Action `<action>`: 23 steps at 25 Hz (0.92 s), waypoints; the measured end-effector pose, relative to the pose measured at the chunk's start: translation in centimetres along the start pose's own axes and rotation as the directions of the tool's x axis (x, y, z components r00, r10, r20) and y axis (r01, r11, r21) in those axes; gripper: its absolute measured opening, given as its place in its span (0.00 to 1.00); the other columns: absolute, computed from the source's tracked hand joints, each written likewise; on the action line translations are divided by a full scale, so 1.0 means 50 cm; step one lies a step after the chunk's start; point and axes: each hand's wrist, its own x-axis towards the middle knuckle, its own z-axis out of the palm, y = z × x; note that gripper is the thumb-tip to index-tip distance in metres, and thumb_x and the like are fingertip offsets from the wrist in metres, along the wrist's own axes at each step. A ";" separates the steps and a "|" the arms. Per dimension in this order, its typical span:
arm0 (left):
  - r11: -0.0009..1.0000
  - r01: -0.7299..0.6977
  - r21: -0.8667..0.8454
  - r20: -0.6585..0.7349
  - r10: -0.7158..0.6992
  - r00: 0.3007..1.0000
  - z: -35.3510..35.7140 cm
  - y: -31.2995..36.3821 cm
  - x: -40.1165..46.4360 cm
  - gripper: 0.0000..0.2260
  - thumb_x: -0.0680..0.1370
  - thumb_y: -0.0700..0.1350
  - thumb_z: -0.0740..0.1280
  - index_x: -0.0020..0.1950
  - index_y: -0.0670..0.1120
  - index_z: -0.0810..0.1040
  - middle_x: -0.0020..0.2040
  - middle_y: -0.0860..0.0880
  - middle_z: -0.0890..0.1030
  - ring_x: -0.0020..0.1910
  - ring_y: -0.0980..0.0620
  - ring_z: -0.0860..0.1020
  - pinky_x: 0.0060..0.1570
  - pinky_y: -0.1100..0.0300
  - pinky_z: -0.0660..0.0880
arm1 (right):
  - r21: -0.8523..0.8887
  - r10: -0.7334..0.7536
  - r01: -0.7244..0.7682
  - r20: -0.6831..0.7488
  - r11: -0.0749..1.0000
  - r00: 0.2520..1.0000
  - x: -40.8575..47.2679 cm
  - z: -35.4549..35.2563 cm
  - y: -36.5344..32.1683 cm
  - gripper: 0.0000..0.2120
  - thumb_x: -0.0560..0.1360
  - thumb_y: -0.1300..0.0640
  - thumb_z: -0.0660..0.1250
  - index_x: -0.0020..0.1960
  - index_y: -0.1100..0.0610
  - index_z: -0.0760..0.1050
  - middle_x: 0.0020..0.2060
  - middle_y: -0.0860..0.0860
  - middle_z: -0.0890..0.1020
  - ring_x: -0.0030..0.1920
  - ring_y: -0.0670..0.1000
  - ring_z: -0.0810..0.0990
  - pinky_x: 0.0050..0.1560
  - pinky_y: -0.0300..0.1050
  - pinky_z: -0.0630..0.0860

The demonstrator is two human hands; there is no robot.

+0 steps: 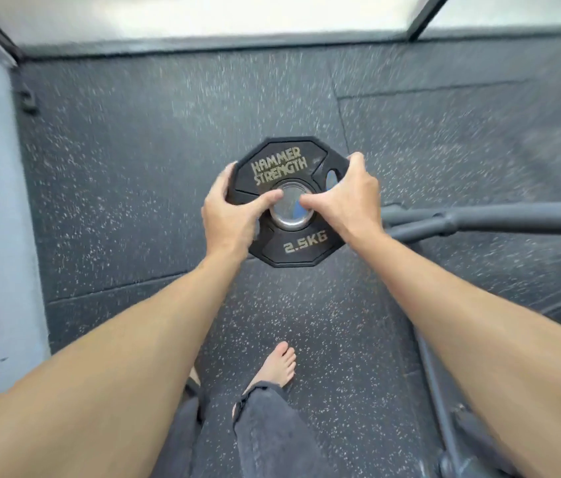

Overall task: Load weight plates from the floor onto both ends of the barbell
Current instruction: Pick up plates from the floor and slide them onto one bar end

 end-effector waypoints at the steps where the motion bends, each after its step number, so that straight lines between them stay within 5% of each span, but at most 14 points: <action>1: 0.996 -0.084 -0.012 -0.039 0.084 0.996 -0.004 0.074 -0.014 0.36 0.61 0.60 0.82 0.65 0.50 0.78 0.54 0.50 0.86 0.53 0.43 0.84 0.57 0.42 0.79 | 0.044 -0.023 0.024 -0.034 0.999 0.999 -0.007 -0.061 -0.048 0.32 0.57 0.48 0.77 0.52 0.58 0.66 0.40 0.52 0.80 0.42 0.59 0.79 0.41 0.50 0.76; 4: 0.948 -0.315 -0.038 -0.116 0.309 0.944 -0.030 0.322 -0.068 0.34 0.64 0.57 0.81 0.67 0.49 0.78 0.55 0.54 0.85 0.54 0.57 0.83 0.60 0.54 0.78 | 0.128 -0.118 0.139 -0.157 0.982 0.980 -0.036 -0.259 -0.201 0.31 0.56 0.45 0.75 0.52 0.57 0.68 0.39 0.51 0.80 0.42 0.57 0.81 0.43 0.53 0.80; 10: 0.709 -0.700 -0.082 -0.160 0.684 0.712 -0.132 0.821 -0.269 0.30 0.66 0.55 0.81 0.63 0.45 0.80 0.53 0.52 0.85 0.52 0.56 0.83 0.57 0.57 0.79 | 0.248 -0.212 0.356 -0.465 0.901 0.860 -0.235 -0.668 -0.453 0.31 0.59 0.46 0.79 0.55 0.57 0.69 0.42 0.49 0.81 0.42 0.54 0.81 0.41 0.50 0.80; 16: 0.498 -0.857 -0.129 -0.123 0.850 0.513 -0.229 1.162 -0.537 0.25 0.65 0.55 0.81 0.59 0.50 0.82 0.48 0.58 0.85 0.48 0.62 0.83 0.54 0.62 0.79 | 0.219 -0.229 0.547 -0.739 0.808 0.634 -0.491 -0.970 -0.615 0.36 0.61 0.52 0.79 0.66 0.48 0.69 0.51 0.49 0.81 0.49 0.51 0.80 0.52 0.51 0.79; 23: 0.241 -0.935 -0.258 -0.069 0.961 0.267 -0.327 1.350 -0.865 0.21 0.66 0.55 0.80 0.57 0.55 0.82 0.47 0.62 0.85 0.48 0.63 0.82 0.52 0.62 0.79 | 0.108 -0.146 0.630 -0.930 0.769 0.338 -0.823 -1.187 -0.655 0.36 0.63 0.50 0.76 0.69 0.45 0.70 0.53 0.47 0.80 0.52 0.47 0.79 0.53 0.51 0.80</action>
